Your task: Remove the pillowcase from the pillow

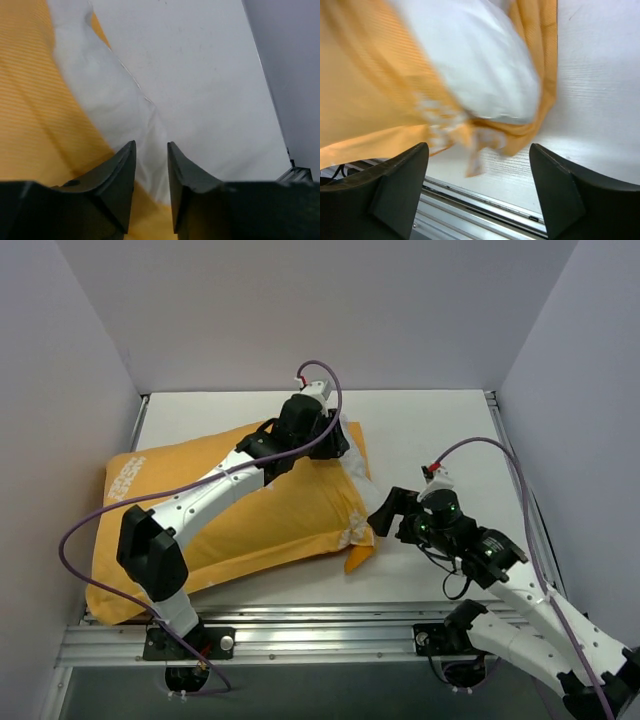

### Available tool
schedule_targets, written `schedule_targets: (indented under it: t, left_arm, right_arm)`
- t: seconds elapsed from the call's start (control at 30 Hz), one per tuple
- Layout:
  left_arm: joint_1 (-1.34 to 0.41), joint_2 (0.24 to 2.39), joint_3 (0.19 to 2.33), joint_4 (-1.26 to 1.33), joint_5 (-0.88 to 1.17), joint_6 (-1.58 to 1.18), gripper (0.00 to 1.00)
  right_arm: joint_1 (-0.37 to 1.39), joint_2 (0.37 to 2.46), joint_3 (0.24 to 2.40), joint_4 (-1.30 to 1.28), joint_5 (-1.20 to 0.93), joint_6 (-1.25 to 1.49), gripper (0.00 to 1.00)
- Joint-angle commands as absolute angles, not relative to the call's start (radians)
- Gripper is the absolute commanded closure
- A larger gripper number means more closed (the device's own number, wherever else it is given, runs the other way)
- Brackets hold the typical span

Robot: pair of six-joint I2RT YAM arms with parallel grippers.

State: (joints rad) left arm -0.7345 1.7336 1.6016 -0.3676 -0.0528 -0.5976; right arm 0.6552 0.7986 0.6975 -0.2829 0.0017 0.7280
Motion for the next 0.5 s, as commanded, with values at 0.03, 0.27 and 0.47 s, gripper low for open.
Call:
schedule_targets:
  t: [0.03,0.27,0.47]
  left_arm:
    - [-0.739,1.556,1.623,-0.307,-0.055,-0.514,0.48]
    - [-0.773,1.37,1.536,-0.504,-0.214,-0.515,0.16]
    - [-0.755,1.178,1.321,-0.709,-0.416,-0.638,0.14]
  right_arm:
    - [0.655,0.735,0.839,-0.541,0.083,0.646,0.15]
    - [0.632,0.876,0.876,-0.437,0.058,0.554,0.08]
    - [0.375,1.064,0.87,-0.229,-0.214,0.43,0.13]
